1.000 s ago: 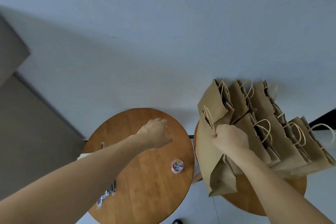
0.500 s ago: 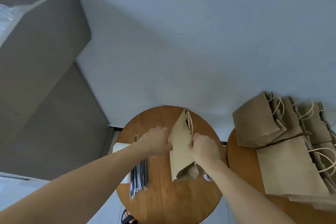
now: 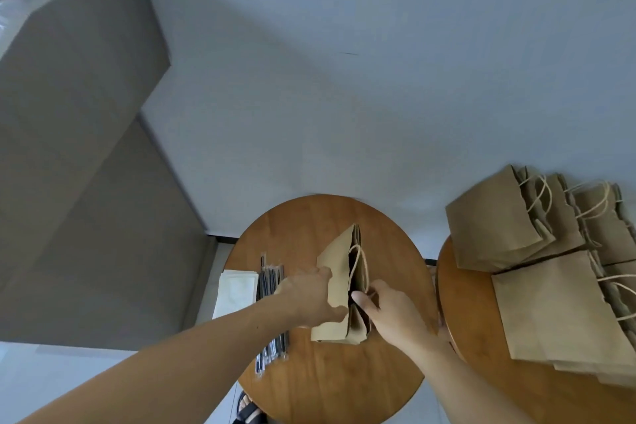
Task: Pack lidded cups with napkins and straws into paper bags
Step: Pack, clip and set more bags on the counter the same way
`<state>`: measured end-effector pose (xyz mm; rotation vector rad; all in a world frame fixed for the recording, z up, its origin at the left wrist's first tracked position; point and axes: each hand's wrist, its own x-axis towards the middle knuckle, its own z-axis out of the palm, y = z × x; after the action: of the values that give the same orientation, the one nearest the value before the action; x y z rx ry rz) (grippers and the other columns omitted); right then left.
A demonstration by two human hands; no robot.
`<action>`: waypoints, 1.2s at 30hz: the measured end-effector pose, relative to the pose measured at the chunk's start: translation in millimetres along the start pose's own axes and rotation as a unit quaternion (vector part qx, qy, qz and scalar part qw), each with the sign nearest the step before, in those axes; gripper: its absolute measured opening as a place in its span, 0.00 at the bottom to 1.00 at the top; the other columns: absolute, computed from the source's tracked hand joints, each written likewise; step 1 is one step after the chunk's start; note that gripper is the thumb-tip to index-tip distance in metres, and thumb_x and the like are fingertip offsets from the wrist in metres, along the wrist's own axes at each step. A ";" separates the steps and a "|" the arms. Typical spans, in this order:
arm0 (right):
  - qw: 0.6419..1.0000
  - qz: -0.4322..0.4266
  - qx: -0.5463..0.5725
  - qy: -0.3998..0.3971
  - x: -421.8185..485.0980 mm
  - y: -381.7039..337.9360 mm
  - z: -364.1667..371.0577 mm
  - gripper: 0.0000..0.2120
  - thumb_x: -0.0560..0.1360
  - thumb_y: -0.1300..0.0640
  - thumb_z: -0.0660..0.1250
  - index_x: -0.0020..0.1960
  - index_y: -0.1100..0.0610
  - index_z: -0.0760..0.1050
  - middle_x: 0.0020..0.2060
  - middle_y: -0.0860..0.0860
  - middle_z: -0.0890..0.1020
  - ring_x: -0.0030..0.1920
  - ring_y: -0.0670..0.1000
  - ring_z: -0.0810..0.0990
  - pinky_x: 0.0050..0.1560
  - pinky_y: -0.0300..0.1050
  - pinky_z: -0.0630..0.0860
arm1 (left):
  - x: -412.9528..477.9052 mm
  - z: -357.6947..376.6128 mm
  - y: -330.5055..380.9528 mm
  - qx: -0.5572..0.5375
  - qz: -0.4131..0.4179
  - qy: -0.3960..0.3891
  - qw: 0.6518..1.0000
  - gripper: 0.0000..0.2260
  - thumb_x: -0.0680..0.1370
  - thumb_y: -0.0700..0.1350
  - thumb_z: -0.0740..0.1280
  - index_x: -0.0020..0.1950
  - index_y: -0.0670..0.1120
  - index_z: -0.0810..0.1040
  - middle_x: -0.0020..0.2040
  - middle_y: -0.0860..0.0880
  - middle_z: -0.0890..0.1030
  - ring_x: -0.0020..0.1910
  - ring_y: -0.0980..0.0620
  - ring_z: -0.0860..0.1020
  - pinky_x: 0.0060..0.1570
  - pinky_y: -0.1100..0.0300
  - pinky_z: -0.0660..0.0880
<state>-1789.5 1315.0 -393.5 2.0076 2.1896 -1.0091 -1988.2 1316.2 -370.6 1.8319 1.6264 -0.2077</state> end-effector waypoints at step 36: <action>0.993 0.010 0.013 -0.120 34.0 31.1 -48.4 0.39 0.72 0.32 0.64 0.76 0.50 0.60 0.72 0.49 0.70 0.69 0.54 0.72 0.65 0.50 0.73 | 26.6 0.6 -25.7 -0.169 -0.140 -0.063 0.974 0.49 0.60 0.69 0.72 0.76 0.56 0.58 0.72 0.49 0.70 0.67 0.46 0.72 0.64 0.51 0.73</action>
<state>-1748.0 1366.4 -383.1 1.8050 2.0385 -1.2110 -2006.3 1337.7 -394.7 1.3084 1.7076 -0.1552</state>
